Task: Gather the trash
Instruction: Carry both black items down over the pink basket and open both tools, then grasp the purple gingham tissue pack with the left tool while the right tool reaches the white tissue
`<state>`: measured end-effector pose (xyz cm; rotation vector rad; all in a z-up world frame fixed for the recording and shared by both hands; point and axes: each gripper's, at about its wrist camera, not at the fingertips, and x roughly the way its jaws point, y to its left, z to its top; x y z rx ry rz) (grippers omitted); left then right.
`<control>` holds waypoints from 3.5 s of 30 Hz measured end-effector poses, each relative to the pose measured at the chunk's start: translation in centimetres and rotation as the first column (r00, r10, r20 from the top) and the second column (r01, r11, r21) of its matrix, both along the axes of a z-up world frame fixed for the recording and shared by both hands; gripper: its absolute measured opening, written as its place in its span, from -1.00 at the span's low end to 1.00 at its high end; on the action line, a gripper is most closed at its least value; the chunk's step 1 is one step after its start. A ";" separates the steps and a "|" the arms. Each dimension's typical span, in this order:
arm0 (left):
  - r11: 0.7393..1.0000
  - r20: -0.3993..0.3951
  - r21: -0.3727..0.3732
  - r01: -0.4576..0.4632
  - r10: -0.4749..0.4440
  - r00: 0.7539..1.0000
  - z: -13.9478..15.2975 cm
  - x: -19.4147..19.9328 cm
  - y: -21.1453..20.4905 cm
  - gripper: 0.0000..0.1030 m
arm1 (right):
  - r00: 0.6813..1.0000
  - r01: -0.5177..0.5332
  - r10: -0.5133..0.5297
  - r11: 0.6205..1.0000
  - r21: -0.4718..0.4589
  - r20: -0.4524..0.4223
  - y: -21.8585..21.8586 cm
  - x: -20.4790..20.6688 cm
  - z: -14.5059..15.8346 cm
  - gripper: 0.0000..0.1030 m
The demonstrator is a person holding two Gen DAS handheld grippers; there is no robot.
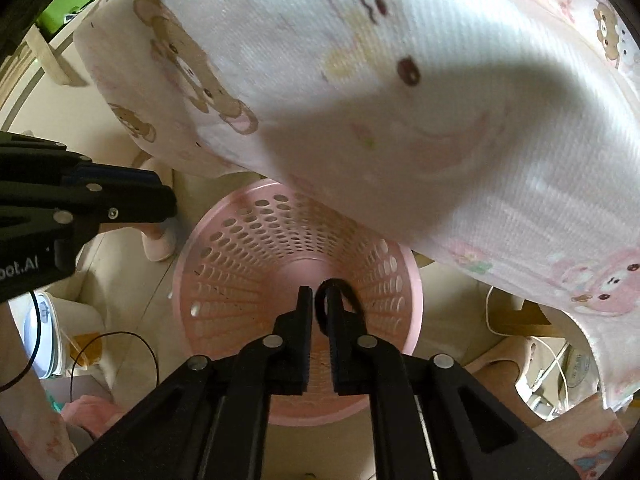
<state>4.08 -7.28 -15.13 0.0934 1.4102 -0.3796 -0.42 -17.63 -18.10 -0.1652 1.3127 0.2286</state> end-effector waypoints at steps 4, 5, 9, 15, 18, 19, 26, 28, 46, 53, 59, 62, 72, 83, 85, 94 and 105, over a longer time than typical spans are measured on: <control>1.000 0.011 0.004 -0.008 0.008 1.000 0.2 0.1 0.2 -0.75 | 1.000 0.004 -0.004 1.000 0.000 0.020 -0.1 -0.1 0.1 -0.10; 1.000 0.012 0.002 -0.011 0.011 1.000 0.3 0.2 0.2 -0.73 | 0.999 0.004 -0.003 1.000 -0.004 0.034 -0.1 -0.2 0.4 -0.01; 1.000 0.023 -0.002 -0.021 0.021 1.000 0.5 0.3 0.4 -0.67 | 0.998 0.004 -0.003 1.000 -0.007 0.066 -0.2 -0.2 1.5 0.04; 0.999 0.094 -0.019 -0.047 0.049 0.994 2.2 0.3 1.0 -0.57 | 0.994 0.028 -0.029 1.000 0.008 0.109 -0.8 -0.3 4.1 0.07; 0.997 0.163 -0.043 -0.070 0.076 0.984 3.8 0.2 1.6 -0.40 | 0.987 0.024 -0.026 1.000 0.018 0.157 -1.1 -0.8 5.2 0.23; 0.995 0.201 -0.038 -0.087 0.093 0.975 4.4 0.1 1.9 -0.40 | 0.982 0.024 -0.028 0.999 0.022 0.185 -1.2 -1.1 6.2 0.30; 0.974 0.521 -0.046 -0.222 0.213 0.827 9.8 -1.5 3.9 -0.44 | 0.941 0.035 -0.064 0.995 0.092 0.332 -1.9 -2.4 11.0 0.35; 0.969 0.561 -0.073 -0.238 0.237 0.793 11.0 -1.8 4.5 -0.44 | 0.914 0.046 -0.091 0.991 0.123 0.396 -2.0 -2.5 12.8 0.32; 0.976 0.675 -0.075 -0.206 0.202 0.710 21.5 6.9 6.0 0.46 | 0.820 0.067 -0.138 0.987 0.147 0.556 -4.6 5.2 22.7 -0.24; 0.970 0.627 -0.088 -0.226 0.230 0.744 19.1 9.1 6.0 0.52 | 0.810 0.107 -0.193 0.977 0.185 0.553 -6.1 8.2 22.1 -0.08; 0.976 0.555 -0.082 -0.201 0.212 0.804 15.4 10.2 5.0 0.54 | 0.813 0.141 -0.213 0.975 0.171 0.542 -6.7 9.6 20.2 -0.04; 0.983 0.546 -0.058 -0.176 0.179 0.818 14.6 10.8 4.0 0.54 | 0.810 0.156 -0.221 0.974 0.164 0.543 -7.1 10.1 19.8 0.01; 0.988 0.424 -0.125 -0.092 0.137 0.895 12.8 12.5 1.5 0.17 | 0.802 0.215 -0.289 0.956 0.198 0.523 -9.0 11.6 19.4 0.04; 0.996 0.375 -0.067 -0.052 0.074 0.924 11.0 13.5 -2.2 0.16 | 0.804 0.231 -0.306 0.951 0.206 0.509 -9.2 12.4 18.9 0.04; 0.998 0.375 -0.039 -0.050 0.061 0.925 10.6 13.7 -2.7 0.16 | 0.804 0.234 -0.309 0.950 0.208 0.508 -9.2 12.5 18.9 0.05; 0.998 0.340 -0.023 -0.065 0.069 0.938 9.3 14.3 -3.1 0.00 | 0.809 0.232 -0.300 0.953 0.195 0.506 -8.8 12.7 18.6 0.05; 0.995 0.450 -0.074 -0.072 0.098 0.887 13.0 12.4 -0.9 -0.02 | 0.815 0.218 -0.293 0.954 0.204 0.500 -8.3 12.9 18.4 0.05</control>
